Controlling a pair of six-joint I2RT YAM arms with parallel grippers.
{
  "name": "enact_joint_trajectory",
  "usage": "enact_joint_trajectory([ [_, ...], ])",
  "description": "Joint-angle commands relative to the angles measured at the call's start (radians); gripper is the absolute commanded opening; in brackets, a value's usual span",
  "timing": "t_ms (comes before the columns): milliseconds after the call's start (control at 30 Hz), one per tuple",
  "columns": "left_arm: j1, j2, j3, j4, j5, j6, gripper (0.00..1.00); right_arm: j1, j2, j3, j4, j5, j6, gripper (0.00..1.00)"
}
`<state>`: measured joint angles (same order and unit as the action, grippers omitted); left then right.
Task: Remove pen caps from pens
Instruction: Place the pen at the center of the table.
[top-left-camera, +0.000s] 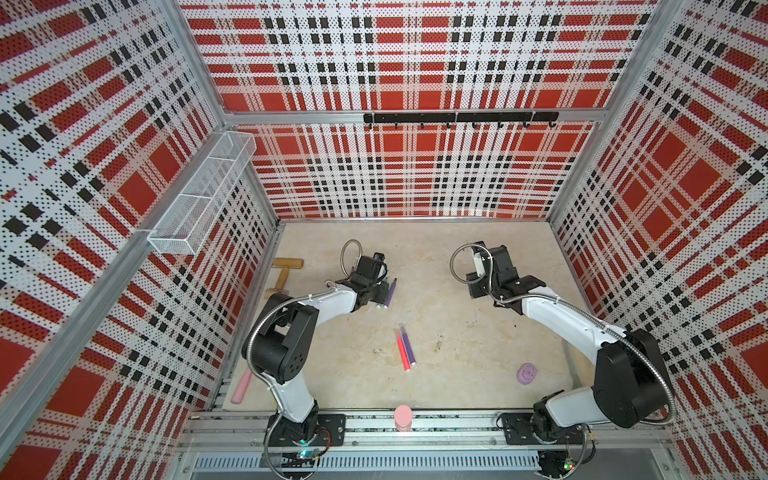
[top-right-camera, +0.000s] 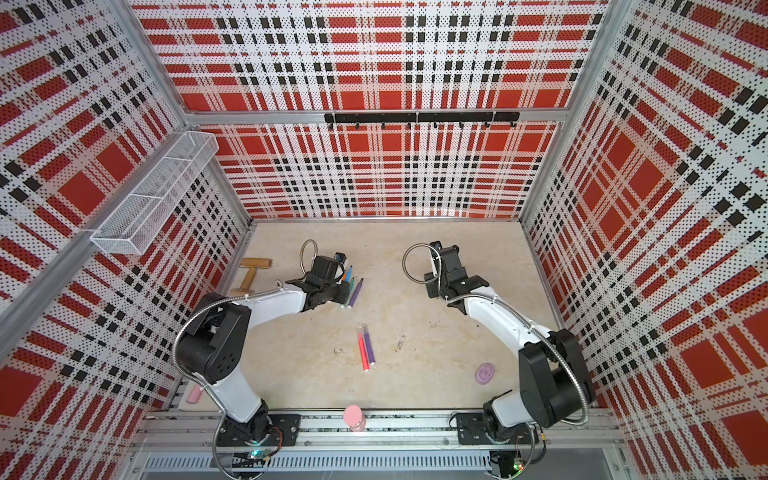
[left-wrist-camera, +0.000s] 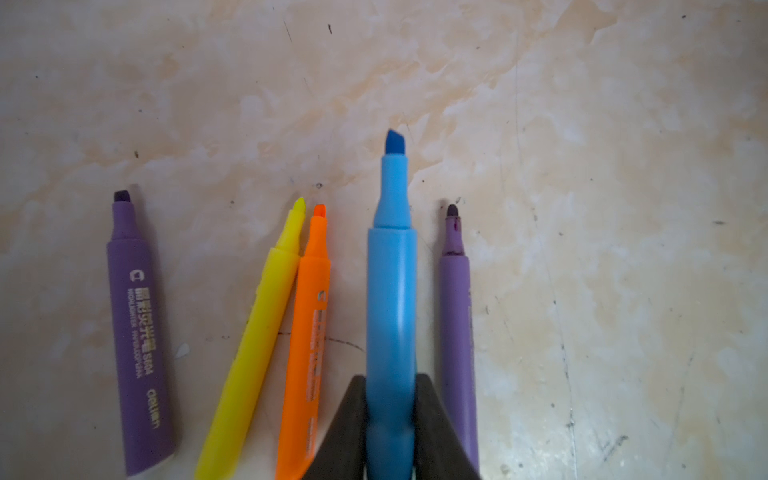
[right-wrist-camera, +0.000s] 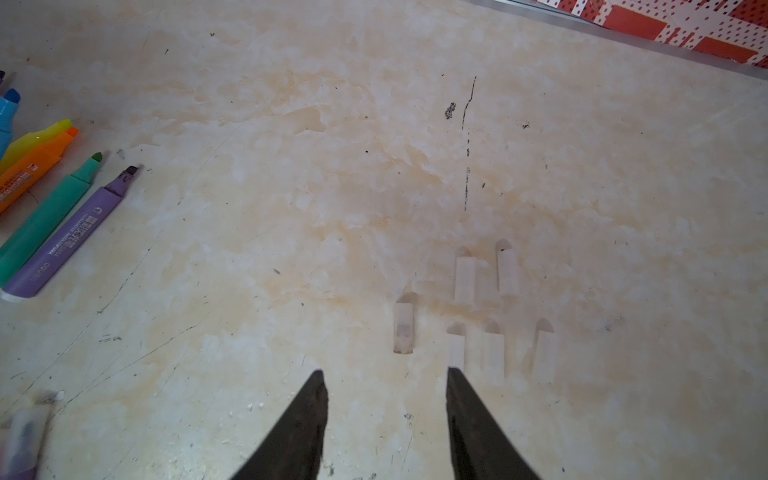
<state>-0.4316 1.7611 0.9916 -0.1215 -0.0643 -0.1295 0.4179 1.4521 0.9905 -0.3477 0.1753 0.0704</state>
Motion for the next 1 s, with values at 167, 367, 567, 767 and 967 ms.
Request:
enact_joint_trajectory([
  [167,0.017,0.015,0.027,-0.035,-0.009,-0.016,0.26,0.006,-0.002,-0.002,0.024,0.015,-0.001,0.50],
  [367,0.020,0.012,0.026,-0.037,-0.008,-0.018,0.26,0.007,-0.001,-0.003,0.025,0.018,-0.001,0.50],
  [567,0.020,-0.018,0.006,-0.021,-0.009,-0.012,0.28,0.023,-0.004,-0.006,0.039,-0.036,0.004,0.50],
  [767,0.021,-0.218,-0.090,0.074,0.106,-0.010,0.36,0.192,0.000,-0.069,0.096,-0.092,0.097,0.53],
  [967,0.023,-0.484,-0.139,0.088,0.213,-0.048,0.48,0.332,-0.045,-0.213,0.212,-0.091,0.229,0.56],
])
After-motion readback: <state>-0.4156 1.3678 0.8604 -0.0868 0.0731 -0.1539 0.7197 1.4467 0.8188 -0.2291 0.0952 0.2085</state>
